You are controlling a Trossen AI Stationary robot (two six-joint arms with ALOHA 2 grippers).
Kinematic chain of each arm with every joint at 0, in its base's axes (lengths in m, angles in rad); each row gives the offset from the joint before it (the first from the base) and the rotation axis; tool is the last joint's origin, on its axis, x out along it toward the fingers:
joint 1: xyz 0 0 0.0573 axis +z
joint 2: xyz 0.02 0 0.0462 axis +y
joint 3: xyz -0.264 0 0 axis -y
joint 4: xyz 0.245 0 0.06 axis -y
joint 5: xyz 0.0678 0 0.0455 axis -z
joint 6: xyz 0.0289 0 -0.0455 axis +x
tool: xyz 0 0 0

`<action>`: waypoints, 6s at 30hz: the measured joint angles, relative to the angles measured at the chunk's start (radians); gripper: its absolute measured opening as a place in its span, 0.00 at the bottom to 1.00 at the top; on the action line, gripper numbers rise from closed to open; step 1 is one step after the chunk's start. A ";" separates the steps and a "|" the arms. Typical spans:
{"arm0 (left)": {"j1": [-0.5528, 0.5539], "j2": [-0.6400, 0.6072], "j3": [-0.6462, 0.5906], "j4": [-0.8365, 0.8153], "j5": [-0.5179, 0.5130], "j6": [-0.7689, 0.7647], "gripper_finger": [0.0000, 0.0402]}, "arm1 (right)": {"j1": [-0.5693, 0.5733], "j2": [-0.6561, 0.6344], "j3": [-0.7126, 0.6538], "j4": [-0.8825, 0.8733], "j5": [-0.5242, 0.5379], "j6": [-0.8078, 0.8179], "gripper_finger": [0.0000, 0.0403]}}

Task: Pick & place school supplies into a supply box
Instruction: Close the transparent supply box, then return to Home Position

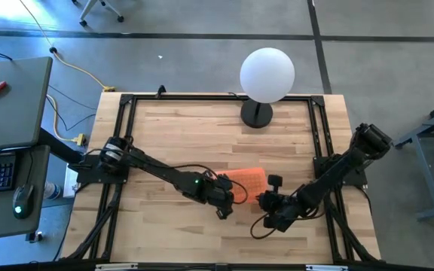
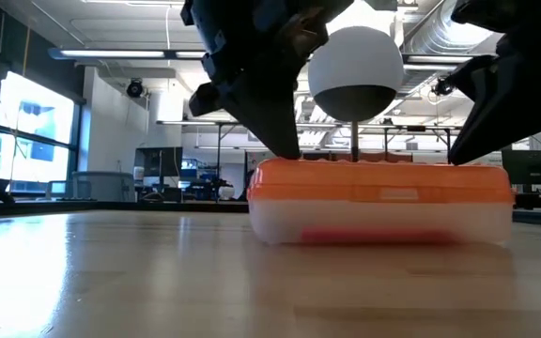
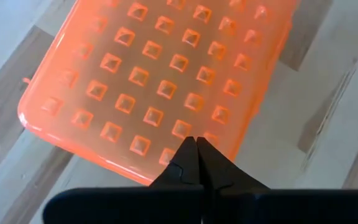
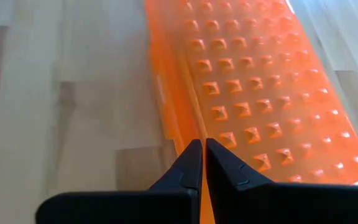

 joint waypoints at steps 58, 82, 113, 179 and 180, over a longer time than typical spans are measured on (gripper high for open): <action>-0.046 -1.400 -1.138 0.624 -0.208 0.489 0.09 | 0.327 -1.565 -0.764 0.530 -0.082 -0.974 0.00; 0.189 -1.952 -1.537 0.681 0.248 0.603 0.07 | 0.327 -1.556 -0.759 0.345 0.326 -0.897 0.00; 0.189 -1.918 -1.537 0.679 0.239 0.472 0.13 | -0.258 -1.549 -0.825 0.444 -0.330 -0.919 0.00; 0.189 -1.918 -1.537 0.678 0.238 0.471 0.12 | -0.458 -1.540 -0.826 0.447 -0.232 -0.897 0.00; 0.189 -1.918 -1.537 0.678 0.238 0.471 0.13 | -0.458 -1.540 -0.826 0.447 -0.232 -0.897 0.00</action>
